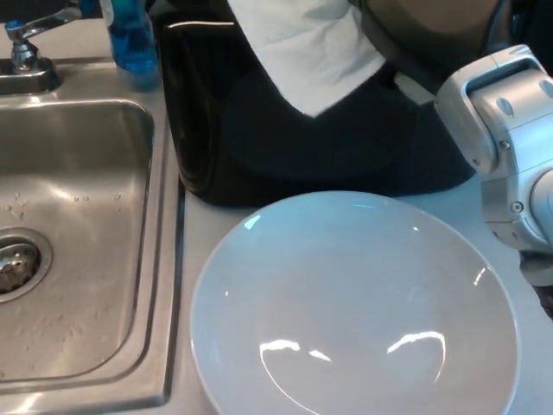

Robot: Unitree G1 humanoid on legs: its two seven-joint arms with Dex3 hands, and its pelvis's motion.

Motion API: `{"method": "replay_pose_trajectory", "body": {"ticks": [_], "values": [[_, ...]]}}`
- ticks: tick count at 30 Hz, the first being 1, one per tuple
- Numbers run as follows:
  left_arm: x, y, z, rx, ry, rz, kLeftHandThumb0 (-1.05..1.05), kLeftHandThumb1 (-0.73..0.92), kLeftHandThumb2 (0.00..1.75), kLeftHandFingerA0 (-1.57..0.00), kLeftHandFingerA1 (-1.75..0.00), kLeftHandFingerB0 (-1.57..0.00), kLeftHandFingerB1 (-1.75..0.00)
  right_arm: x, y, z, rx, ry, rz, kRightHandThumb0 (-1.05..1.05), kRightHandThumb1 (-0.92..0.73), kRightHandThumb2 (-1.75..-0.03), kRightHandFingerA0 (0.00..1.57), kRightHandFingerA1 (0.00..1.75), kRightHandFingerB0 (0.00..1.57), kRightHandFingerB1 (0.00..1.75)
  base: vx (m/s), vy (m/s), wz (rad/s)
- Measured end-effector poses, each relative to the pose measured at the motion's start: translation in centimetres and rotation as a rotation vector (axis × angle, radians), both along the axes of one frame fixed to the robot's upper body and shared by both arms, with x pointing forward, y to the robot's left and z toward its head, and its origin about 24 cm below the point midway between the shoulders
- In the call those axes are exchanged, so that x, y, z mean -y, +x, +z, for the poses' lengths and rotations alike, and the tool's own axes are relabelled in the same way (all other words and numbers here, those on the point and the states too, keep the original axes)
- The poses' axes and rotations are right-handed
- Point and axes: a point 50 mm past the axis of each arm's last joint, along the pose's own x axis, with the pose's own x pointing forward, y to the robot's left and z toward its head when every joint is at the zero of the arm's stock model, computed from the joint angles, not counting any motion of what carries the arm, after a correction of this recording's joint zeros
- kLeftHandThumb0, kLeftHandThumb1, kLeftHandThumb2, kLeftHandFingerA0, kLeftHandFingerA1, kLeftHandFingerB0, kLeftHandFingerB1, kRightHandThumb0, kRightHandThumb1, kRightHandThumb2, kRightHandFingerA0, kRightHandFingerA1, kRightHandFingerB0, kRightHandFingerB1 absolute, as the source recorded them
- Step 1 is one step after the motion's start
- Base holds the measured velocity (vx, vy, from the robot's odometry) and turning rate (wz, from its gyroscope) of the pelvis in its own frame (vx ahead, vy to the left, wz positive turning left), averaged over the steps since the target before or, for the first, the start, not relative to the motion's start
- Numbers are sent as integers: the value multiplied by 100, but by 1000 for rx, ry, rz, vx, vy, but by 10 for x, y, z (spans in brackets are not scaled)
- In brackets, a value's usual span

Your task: Walk towards the tissue paper container and pull out a piece of tissue paper and use it to wipe the plate

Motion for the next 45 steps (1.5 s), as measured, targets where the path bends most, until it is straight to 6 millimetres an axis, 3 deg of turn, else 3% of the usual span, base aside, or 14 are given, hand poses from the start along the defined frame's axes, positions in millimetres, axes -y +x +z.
{"method": "replay_pose_trajectory", "body": {"ticks": [3, 7, 8, 12, 13, 18, 25, 29, 30, 33, 35, 38, 39, 45], "values": [[1, -3, -2, -14, -7, 1, -18, 64, 64, -91, -89, -80, -70, -3, -5, 5, 64, 15, 44, -42, -76, -73, 99, 167, 85, 78, 0, 0, 0], [2, -7, -4, -41, -16, 3, -18, 64, 64, -91, -89, -80, -70, -5, -7, 7, 100, 26, 83, -42, -76, -73, 99, 167, 85, 78, 0, 0, 0], [2, -9, -6, -54, -18, 4, -16, 61, 64, -90, -87, -80, -69, -6, -8, 7, 113, 30, 98, -46, -54, -101, 122, 137, 80, 112, 0, 0, 0], [2, -16, -9, -101, -28, 5, -16, 61, 64, -90, -87, -80, -69, -9, -14, 9, 155, 56, 159, -46, -54, -101, 122, 137, 80, 112, 0, 0, 0], [2, -19, -10, -118, -32, 6, -14, 60, 66, -89, -91, -81, -73, -10, -16, 10, 169, 65, 182, -40, -71, -72, 93, 175, 76, 112, 0, 0, 0], [3, -25, -12, -140, -38, 10, -16, 58, 67, -87, -86, -81, -71, -16, -34, 22, 260, 109, 298, -36, -71, -82, 98, 175, 71, 122, 0, 0, 0], [2, -39, -14, -197, -52, 7, -15, 59, 65, -89, -90, -80, -70, -20, -60, 38, 299, 105, 373, -33, -67, -87, 102, 170, 83, 98, 0, 0, 0], [2, -39, -14, -186, -55, 9, -15, 58, 64, -91, -89, -81, -71, -19, -67, 41, 285, 71, 372, -32, -61, -101, 100, 173, 77, 127, 0, 0, 0], [2, -39, -14, -184, -56, 9, -12, 57, 68, -90, -89, -81, -71, -18, -68, 42, 277, 63, 367, -34, -67, -92, 101, 172, 80, 102, 0, 0, 0], [2, -40, -14, -174, -56, 6, -12, 59, 68, -91, -88, -80, -70, -13, -67, 43, 254, 39, 343, -36, -70, -86, 98, 167, 84, 99, 0, 0, 0], [1, -40, -14, -172, -54, 3, -14, 61, 66, -87, -84, -78, -68, -10, -66, 44, 248, 36, 329, -28, -60, -99, 85, 175, 67, 156, 0, 0, 0], [0, -39, -13, -155, -51, -5, -14, 61, 68, -88, -86, -79, -70, -4, -62, 46, 245, 57, 301, -31, -53, -105, 90, 175, 70, 156, 0, 0, 0], [0, -39, -13, -150, -51, -7, -14, 60, 68, -89, -88, -79, -71, -2, -61, 46, 246, 62, 294, -32, -57, -97, 95, 174, 80, 95, 0, 0, 0], [-2, -40, -10, -123, -40, -14, -16, 59, 66, -91, -91, -80, -72, 10, -54, 51, 287, 104, 246, -51, -86, -73, 103, 163, 88, 93, 0, 0, 0]]}}
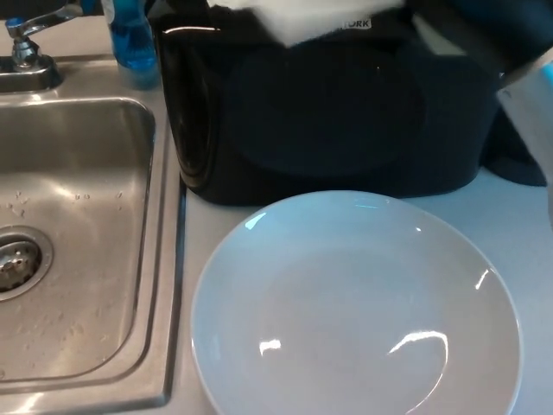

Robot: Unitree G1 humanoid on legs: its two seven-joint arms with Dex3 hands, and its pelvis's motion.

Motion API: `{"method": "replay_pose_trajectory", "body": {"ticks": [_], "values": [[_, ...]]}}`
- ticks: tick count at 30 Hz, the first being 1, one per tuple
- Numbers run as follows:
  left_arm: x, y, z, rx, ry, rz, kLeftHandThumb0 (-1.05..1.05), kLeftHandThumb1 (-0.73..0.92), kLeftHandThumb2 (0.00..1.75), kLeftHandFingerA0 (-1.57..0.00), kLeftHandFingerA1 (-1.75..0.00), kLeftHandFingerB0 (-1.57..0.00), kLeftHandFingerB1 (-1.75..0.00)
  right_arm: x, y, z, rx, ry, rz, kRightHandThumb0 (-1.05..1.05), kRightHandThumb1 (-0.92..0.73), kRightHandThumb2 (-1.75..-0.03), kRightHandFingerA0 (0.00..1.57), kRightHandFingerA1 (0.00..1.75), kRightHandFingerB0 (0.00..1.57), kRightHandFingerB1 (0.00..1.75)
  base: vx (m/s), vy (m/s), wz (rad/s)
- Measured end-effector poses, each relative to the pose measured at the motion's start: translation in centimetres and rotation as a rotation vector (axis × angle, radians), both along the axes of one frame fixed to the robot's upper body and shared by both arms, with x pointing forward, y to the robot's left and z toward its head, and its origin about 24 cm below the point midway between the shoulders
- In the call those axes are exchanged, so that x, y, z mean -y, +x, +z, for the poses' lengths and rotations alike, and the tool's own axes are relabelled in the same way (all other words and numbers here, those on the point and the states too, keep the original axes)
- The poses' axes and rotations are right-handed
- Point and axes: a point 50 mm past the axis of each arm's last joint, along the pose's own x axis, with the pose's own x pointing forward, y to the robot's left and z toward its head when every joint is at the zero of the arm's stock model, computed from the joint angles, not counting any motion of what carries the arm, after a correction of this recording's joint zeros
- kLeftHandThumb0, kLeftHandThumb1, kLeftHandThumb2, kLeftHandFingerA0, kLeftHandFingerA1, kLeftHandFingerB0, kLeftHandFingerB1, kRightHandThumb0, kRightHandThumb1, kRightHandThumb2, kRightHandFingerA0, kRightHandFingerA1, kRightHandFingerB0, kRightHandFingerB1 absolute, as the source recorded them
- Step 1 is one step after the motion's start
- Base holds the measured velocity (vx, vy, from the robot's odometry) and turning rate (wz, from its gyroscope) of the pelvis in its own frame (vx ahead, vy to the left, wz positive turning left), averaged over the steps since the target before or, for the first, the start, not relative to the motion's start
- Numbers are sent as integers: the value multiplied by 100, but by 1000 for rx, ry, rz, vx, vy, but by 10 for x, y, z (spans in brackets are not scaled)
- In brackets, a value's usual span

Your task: Walk towards the tissue paper container and pull out a piece of tissue paper and use it to wipe the plate

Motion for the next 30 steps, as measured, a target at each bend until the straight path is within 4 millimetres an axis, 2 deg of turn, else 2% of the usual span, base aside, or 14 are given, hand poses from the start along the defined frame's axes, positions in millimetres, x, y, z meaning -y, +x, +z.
{"method": "replay_pose_trajectory", "body": {"ticks": [1, 2, 3, 6, 7, 8, 10, 13, 20, 21, 22, 26, 29, 30], "values": [[0, -1, 1, 0, 1, 0, -16, 59, 66, -91, -91, -80, -72, 2, 0, 2, 20, 13, 1, -51, -86, -73, 103, 163, 88, 93, 0, 0, 0], [0, -2, 1, 0, 2, 0, -13, 58, 69, -90, -90, -80, -72, 3, 1, 2, 30, 19, 1, -45, -78, -85, 103, 165, 89, 104, 0, 0, 0], [0, -2, 1, 1, 2, 0, -15, 61, 66, -87, -87, -78, -70, 4, 1, 3, 43, 26, 4, -34, -64, -109, 106, 174, 80, 137, 0, 0, 0], [-1, -3, 2, 3, 4, -1, -15, 61, 66, -87, -87, -78, -70, 7, 3, 4, 70, 45, 22, -34, -64, -109, 106, 174, 80, 137, 0, 0, 0], [-1, -3, 2, 3, 5, -1, -14, 62, 68, -89, -90, -79, -71, 8, 3, 5, 82, 53, 30, -41, -78, -94, 99, 175, 64, 175, 0, 0, 0], [-1, -3, 2, 3, 5, -2, -16, 61, 67, -89, -90, -80, -71, 8, 3, 6, 89, 57, 34, -38, -70, -105, 100, 175, 65, 175, 0, 0, 0], [-1, -3, 2, 1, 4, -1, -15, 62, 65, -88, -84, -80, -70, 11, 6, 9, 110, 66, 39, -38, -70, -103, 95, 175, 63, 175, 0, 0, 0], [0, -4, 1, -7, 0, 1, -14, 63, 63, -89, -82, -78, -66, 14, 10, 16, 144, 76, 47, -35, -54, -124, 96, 175, 66, 175, 0, 0, 0], [2, -8, -1, -31, -11, 7, -16, 61, 63, -91, -86, -79, -66, 27, 11, 42, 257, 124, 66, -25, -52, -124, 95, 175, 74, 172, 0, 0, 0], [2, -8, -1, -33, -11, 7, -16, 61, 63, -91, -86, -79, -66, 30, 9, 50, 294, 139, 74, -25, -52, -124, 95, 175, 74, 172, 0, 0, 0], [2, -8, -1, -34, -11, 7, -23, 64, 59, -91, -88, -78, -65, 33, 6, 56, 325, 152, 81, -25, -41, -142, 101, 175, 78, 173, 0, 0, 0], [1, -7, 0, -25, -5, 2, -23, 64, 59, -91, -88, -78, -65, 44, -8, 80, 456, 215, 120, -25, -41, -142, 101, 175, 78, 173, 0, 0, 0], [0, -6, 1, -22, -1, 1, -13, 58, 67, -92, -87, -79, -70, 51, -22, 94, 547, 264, 165, -24, -38, -145, 98, 175, 83, 171, 0, 0, 0], [0, -7, 0, -25, -1, 1, -10, 59, 66, -91, -84, -79, -68, 53, -25, 96, 561, 275, 177, -22, -39, -137, 100, 175, 83, 169, 0, 0, 0]]}}
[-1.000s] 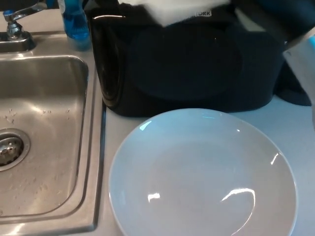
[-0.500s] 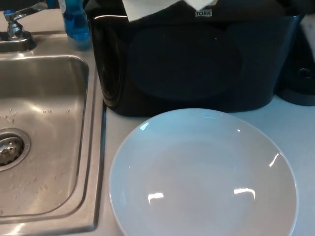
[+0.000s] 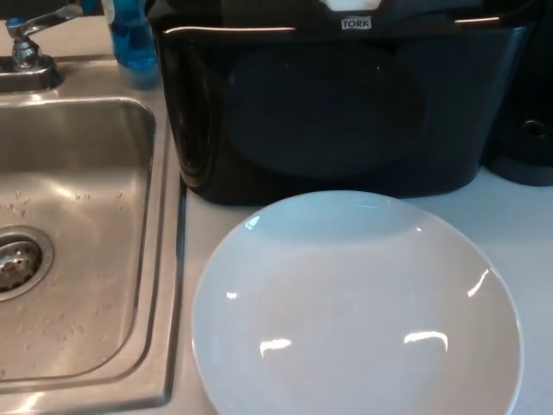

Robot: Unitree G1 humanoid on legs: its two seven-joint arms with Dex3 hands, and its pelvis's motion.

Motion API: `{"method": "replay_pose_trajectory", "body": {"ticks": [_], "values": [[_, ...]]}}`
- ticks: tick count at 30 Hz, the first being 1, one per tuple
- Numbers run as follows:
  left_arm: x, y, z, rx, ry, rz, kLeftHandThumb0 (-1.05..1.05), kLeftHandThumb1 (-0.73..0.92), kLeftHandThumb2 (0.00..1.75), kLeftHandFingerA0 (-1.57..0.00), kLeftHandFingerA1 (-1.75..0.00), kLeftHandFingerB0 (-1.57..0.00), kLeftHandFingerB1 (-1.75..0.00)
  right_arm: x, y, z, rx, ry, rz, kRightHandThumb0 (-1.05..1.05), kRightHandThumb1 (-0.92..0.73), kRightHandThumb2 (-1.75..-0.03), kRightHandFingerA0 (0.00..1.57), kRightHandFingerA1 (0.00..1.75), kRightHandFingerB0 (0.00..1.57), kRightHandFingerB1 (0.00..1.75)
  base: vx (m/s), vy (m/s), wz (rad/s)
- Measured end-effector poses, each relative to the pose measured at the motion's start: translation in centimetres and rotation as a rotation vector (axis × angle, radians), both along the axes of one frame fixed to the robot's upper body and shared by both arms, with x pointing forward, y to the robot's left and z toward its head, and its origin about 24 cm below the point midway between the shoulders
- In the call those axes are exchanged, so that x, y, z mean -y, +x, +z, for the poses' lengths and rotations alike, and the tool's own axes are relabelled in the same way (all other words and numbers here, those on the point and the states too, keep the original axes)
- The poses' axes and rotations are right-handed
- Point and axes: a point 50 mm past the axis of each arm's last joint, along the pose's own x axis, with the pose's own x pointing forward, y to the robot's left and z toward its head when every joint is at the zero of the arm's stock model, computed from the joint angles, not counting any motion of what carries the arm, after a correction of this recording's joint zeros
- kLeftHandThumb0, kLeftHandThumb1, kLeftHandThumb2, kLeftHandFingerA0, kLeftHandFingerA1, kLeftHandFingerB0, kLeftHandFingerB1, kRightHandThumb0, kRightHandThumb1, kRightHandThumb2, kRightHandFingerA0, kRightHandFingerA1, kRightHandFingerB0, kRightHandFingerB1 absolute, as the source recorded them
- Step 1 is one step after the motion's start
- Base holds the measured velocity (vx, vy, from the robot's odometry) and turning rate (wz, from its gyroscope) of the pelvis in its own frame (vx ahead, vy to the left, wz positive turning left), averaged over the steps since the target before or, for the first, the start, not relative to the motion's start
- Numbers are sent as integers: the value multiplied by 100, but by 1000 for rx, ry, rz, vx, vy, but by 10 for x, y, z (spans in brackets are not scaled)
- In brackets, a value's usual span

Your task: Walk towards the tissue paper container and pull out a piece of tissue paper and use it to wipe the plate

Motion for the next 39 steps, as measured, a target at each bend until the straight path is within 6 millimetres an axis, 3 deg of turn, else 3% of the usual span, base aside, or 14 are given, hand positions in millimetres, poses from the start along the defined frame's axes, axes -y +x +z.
{"method": "replay_pose_trajectory", "body": {"ticks": [8, 11, 12, 14, 15, 21, 22, 24, 25, 32, 38, 39], "values": [[-4, -2, -2, -33, -3, 3, -10, 60, 66, -91, -86, -81, -69, 5, -22, 1, 51, 16, 122, -24, -37, -147, 100, 175, 83, 167, 0, 0, 0], [-7, -2, -1, -36, 4, 4, -12, 60, 64, -93, -86, -81, -68, 6, -28, 2, 40, 15, 155, -21, -40, -140, 98, 175, 80, 169, 0, 0, 0], [-8, -1, -1, -36, 6, 4, -12, 58, 63, -94, -85, -79, -67, 6, -30, 3, 30, 12, 166, -21, -40, -148, 95, 175, 83, 160, 0, 0, 0], [-9, 0, -1, -36, 8, 3, -13, 58, 62, -93, -85, -79, -66, 6, -32, 4, 9, 4, 175, -21, -38, -150, 93, 175, 82, 160, 0, 0, 0], [-9, 0, -1, -36, 8, 2, -14, 59, 63, -91, -85, -80, -68, 6, -33, 4, -3, 0, 178, -22, -34, -145, 91, 175, 73, 173, 0, 0, 0], [-9, 3, -1, -21, 9, -10, -19, 62, 63, -85, -86, -76, -68, 3, -37, 4, -78, -21, 182, -19, -35, -138, 91, 175, 75, 169, 0, 0, 0], [-8, 6, -1, -8, 11, -15, -19, 62, 63, -85, -86, -76, -68, 3, -36, 1, -108, -30, 178, -19, -35, -138, 91, 175, 75, 169, 0, 0, 0], [-8, 9, 0, 7, 14, -20, -19, 61, 63, -89, -89, -77, -68, 2, -33, -4, -161, -46, 174, -21, -42, -121, 92, 175, 68, 174, 0, 0, 0], [-8, 10, 0, 13, 15, -22, -17, 58, 65, -92, -90, -83, -70, 1, -31, -7, -192, -57, 170, -26, -44, -124, 94, 175, 75, 170, 0, 0, 0], [-8, 12, 0, 22, 18, -26, -13, 60, 66, -88, -87, -78, -68, -5, -19, -42, -422, -140, 164, -30, -44, -131, 97, 175, 75, 170, 0, 0, 0], [-11, 20, 2, 57, 34, -42, -21, 64, 61, -88, -90, -80, -69, -10, -25, -59, -552, -203, 176, -27, -43, -136, 94, 175, 70, 175, 0, 0, 0], [-11, 20, 2, 62, 38, -44, -21, 66, 58, -89, -89, -80, -67, -10, -27, -60, -562, -208, 177, -28, -38, -145, 94, 175, 71, 175, 0, 0, 0]]}}
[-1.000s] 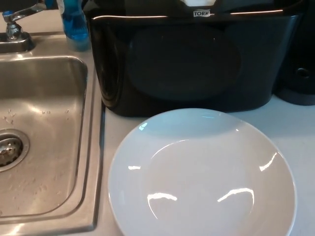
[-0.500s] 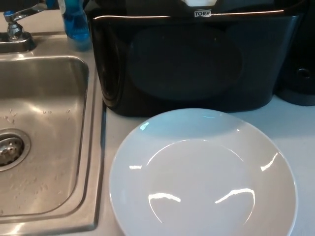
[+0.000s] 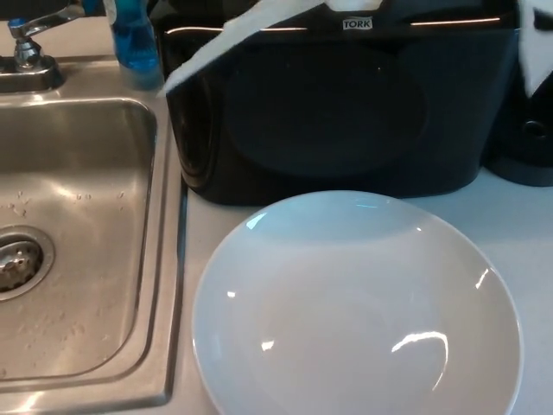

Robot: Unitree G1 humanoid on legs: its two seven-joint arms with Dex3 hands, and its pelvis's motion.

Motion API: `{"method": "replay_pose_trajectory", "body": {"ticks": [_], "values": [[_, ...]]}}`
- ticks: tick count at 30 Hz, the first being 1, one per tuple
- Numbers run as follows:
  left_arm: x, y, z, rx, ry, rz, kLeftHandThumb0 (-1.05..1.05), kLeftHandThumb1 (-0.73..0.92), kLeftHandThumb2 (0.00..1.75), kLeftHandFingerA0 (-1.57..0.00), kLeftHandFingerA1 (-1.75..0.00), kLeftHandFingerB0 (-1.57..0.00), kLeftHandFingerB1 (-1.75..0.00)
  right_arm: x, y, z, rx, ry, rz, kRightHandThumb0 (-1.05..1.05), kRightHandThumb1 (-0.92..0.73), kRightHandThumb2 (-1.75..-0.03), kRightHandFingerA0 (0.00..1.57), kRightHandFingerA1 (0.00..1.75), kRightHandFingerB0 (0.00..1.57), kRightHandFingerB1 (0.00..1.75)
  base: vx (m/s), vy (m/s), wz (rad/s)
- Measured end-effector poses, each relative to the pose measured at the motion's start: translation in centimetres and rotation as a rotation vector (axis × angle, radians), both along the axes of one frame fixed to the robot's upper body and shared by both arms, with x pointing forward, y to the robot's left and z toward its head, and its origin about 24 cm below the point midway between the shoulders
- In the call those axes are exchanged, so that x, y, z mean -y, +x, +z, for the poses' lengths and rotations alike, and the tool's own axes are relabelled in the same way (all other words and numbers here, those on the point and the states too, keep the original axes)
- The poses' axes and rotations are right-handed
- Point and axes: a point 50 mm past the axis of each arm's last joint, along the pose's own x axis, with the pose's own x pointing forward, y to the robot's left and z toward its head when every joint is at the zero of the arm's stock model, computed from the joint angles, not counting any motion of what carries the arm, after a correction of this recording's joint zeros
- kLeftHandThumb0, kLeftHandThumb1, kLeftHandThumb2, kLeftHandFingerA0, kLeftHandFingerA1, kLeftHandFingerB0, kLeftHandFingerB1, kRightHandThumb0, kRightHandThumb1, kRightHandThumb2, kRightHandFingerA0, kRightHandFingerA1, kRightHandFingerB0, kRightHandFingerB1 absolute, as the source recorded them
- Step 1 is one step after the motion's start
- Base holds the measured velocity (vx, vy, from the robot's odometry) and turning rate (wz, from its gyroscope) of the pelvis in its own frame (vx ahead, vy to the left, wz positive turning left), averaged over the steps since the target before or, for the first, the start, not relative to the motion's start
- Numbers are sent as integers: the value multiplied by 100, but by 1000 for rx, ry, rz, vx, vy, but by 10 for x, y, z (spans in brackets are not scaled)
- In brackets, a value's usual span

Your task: Walk towards the tissue paper container and pull out a piece of tissue paper and use it to wipe the plate

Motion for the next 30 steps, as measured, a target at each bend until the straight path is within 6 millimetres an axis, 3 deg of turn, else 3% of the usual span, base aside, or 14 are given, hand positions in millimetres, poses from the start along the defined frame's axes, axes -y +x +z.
{"method": "replay_pose_trajectory", "body": {"ticks": [2, 4, 15, 18, 19, 20, 25, 29, 30], "values": [[-1, 2, 1, 14, 10, -6, -20, 66, 58, -89, -90, -80, -67, 0, -4, -1, -28, -13, 7, -30, -38, -147, 94, 175, 73, 175, 0, 0, 0], [-1, 4, 2, 24, 16, -12, -19, 64, 62, -90, -90, -81, -69, 0, -9, -1, -50, -25, 12, -29, -45, -134, 93, 175, 70, 175, 0, 0, 0], [-1, 5, 3, 27, 26, -15, -21, 64, 63, -88, -90, -79, -69, 20, -42, -4, -157, -48, -9, -31, -42, -131, 96, 175, 76, 169, 0, 0, 0], [-3, 6, 5, 39, 36, -17, -20, 64, 61, -89, -90, -79, -68, 26, -54, -5, -169, -42, -13, -23, -39, -138, 94, 175, 73, 171, 0, 0, 0], [-3, 6, 5, 42, 39, -18, -20, 64, 61, -89, -90, -79, -68, 28, -57, -4, -167, -38, -14, -23, -39, -138, 94, 175, 73, 171, 0, 0, 0], [-3, 7, 6, 45, 40, -18, -18, 63, 64, -91, -92, -83, -69, 30, -60, -4, -163, -33, -15, -21, -47, -128, 93, 175, 74, 168, 0, 0, 0], [-4, 9, 7, 60, 47, -23, -17, 67, 58, -91, -88, -82, -67, 41, -76, 3, -148, 5, -26, -14, -42, -134, 89, 175, 74, 164, 0, 0, 0], [-6, 14, 8, 76, 54, -29, -17, 67, 58, -91, -88, -82, -67, 45, -81, 5, -165, 27, -30, -14, -42, -134, 89, 175, 74, 164, 0, 0, 0], [-7, 15, 8, 78, 55, -30, -19, 66, 63, -88, -92, -81, -70, 45, -82, 6, -172, 31, -29, -25, -42, -133, 95, 175, 74, 174, 0, 0, 0]]}}
